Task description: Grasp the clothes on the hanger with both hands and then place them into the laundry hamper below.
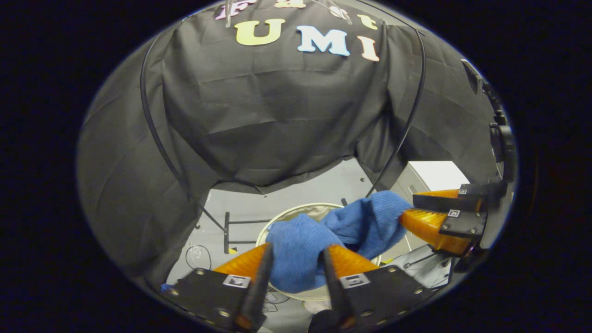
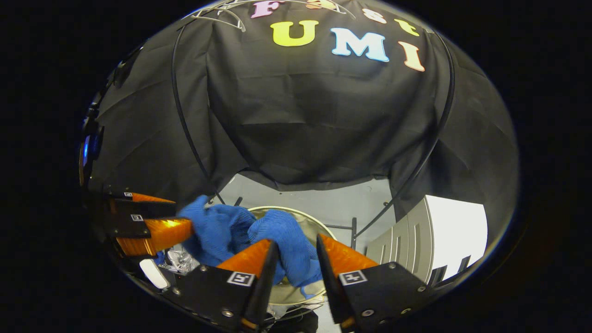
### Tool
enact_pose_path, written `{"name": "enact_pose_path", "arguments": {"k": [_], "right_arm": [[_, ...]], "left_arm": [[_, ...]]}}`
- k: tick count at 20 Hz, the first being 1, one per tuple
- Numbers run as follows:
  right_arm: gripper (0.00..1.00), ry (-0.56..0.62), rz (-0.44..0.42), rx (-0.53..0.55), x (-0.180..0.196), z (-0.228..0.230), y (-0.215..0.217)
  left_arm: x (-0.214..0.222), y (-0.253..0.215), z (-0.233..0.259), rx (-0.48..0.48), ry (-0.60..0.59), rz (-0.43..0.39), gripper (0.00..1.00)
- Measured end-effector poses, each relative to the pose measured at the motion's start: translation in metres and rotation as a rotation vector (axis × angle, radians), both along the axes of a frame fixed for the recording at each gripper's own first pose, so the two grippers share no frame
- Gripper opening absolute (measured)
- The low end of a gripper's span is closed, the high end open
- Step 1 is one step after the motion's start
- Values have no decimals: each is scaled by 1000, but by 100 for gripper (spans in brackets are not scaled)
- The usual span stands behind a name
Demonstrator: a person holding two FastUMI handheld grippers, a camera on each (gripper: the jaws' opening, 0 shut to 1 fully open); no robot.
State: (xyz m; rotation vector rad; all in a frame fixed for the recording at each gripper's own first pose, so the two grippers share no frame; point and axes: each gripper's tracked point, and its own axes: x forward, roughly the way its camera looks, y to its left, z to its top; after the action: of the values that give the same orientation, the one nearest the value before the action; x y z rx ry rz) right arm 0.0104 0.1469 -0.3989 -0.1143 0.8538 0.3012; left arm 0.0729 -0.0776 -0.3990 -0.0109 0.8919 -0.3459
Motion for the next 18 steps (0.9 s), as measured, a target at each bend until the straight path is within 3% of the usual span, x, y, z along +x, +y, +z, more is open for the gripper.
{"name": "enact_pose_path", "arguments": {"k": [1, 2, 3, 4, 9, 14, 18], "right_arm": [[60, -1, -1, 0, -1, 1, 1], [76, -2, -3, -2, -1, 3, 0], [84, -6, -8, -7, 0, 3, -1], [95, -11, -15, -8, 1, 7, -3], [95, -101, -71, 7, 14, 51, -12], [95, -293, -141, 41, 37, 141, -43], [93, -444, -171, 50, 43, 210, -74]], "left_arm": [[1, 6, 4, 1, -11, 16, 74], [3, 12, 7, 5, -19, 30, 94], [7, 16, 7, 10, -27, 43, 96], [8, 20, 9, 13, -32, 51, 95], [25, 37, 59, -24, -141, 80, 95], [55, 49, 159, -54, -357, 102, 95], [53, 55, 241, -65, -494, 141, 94]]}}
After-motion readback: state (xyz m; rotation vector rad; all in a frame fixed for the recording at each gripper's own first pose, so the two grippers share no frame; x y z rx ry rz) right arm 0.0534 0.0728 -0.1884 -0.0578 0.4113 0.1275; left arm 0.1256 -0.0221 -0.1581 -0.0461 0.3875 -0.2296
